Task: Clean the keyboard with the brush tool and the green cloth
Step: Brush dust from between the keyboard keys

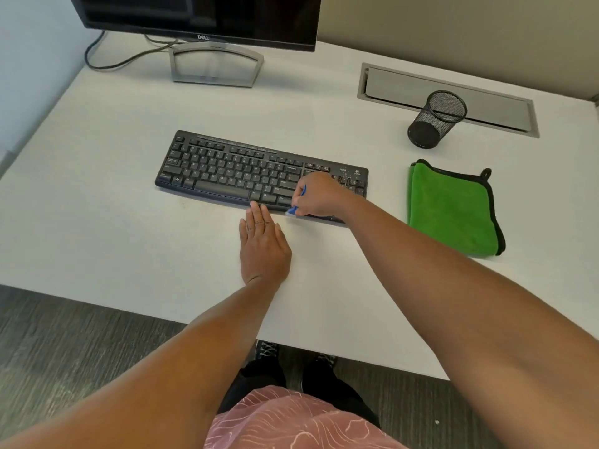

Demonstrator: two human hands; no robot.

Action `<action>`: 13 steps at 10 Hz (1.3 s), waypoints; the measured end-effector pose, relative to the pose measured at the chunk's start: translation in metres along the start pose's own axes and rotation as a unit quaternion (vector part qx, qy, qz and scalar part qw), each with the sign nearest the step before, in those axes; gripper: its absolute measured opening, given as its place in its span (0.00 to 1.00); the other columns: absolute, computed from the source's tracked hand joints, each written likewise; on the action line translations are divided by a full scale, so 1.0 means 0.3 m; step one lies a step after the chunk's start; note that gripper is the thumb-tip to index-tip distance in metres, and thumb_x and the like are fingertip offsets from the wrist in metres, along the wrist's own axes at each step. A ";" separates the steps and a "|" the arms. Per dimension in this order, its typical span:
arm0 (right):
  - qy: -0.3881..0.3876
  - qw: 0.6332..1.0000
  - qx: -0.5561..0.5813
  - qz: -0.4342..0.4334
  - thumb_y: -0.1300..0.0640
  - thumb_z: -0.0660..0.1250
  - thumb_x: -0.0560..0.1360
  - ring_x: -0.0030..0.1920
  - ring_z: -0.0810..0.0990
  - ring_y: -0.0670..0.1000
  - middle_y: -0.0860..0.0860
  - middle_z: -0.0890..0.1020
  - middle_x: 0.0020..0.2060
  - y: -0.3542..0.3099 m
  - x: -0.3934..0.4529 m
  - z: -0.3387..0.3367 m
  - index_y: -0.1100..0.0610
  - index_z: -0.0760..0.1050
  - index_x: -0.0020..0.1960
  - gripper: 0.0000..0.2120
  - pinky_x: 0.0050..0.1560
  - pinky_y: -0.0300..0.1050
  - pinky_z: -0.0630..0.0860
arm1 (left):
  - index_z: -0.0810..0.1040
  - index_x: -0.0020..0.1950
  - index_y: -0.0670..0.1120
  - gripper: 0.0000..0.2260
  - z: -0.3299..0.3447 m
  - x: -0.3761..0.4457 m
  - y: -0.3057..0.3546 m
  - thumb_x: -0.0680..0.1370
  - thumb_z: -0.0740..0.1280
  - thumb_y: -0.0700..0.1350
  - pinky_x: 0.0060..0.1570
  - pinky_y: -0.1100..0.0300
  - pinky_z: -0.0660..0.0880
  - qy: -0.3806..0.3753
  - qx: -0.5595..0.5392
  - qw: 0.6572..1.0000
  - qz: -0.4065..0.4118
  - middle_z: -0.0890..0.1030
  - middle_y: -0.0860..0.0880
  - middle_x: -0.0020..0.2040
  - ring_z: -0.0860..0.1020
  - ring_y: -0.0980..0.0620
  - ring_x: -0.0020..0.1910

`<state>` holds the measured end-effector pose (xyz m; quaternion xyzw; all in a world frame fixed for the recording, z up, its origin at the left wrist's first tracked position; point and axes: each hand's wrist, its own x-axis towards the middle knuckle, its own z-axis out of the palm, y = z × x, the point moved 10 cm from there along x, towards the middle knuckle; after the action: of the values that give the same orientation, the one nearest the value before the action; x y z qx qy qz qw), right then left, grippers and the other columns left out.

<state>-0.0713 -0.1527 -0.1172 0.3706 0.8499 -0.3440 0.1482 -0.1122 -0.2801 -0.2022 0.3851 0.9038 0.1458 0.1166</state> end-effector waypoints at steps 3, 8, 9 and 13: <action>0.128 0.988 -0.004 0.083 0.68 0.57 0.71 0.37 0.72 0.54 0.55 0.76 0.35 0.193 -0.013 -0.209 0.62 0.75 0.37 0.09 0.34 0.42 0.68 | 0.44 0.82 0.39 0.26 0.005 -0.011 0.019 0.86 0.42 0.48 0.79 0.50 0.37 -0.020 0.014 0.999 -0.034 0.43 0.41 0.83 0.41 0.45 0.82; 0.092 0.990 0.029 0.099 0.62 0.64 0.75 0.52 0.80 0.57 0.58 0.82 0.51 0.278 -0.005 -0.237 0.65 0.79 0.53 0.10 0.48 0.46 0.79 | 0.46 0.82 0.40 0.29 0.071 -0.049 0.183 0.82 0.35 0.51 0.79 0.52 0.35 -0.005 -0.021 0.999 0.047 0.44 0.44 0.83 0.41 0.48 0.82; -0.048 0.992 0.046 0.104 0.64 0.73 0.70 0.44 0.82 0.54 0.57 0.83 0.46 0.270 -0.008 -0.178 0.61 0.80 0.49 0.08 0.43 0.42 0.80 | 0.46 0.82 0.41 0.29 0.073 -0.048 0.182 0.83 0.36 0.51 0.79 0.52 0.36 -0.002 -0.020 0.999 0.042 0.44 0.44 0.83 0.41 0.48 0.82; -0.107 0.991 -0.033 0.080 0.63 0.66 0.76 0.41 0.81 0.52 0.57 0.84 0.42 0.293 0.011 -0.186 0.65 0.81 0.50 0.07 0.46 0.44 0.80 | 0.44 0.82 0.41 0.28 0.071 -0.052 0.187 0.83 0.37 0.51 0.78 0.55 0.35 -0.001 -0.008 0.999 0.038 0.44 0.44 0.83 0.41 0.49 0.82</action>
<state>-0.0091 -0.0693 -0.1204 0.3932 0.8079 -0.3404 0.2772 -0.0576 -0.2509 -0.2006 0.4180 0.8873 0.1573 0.1152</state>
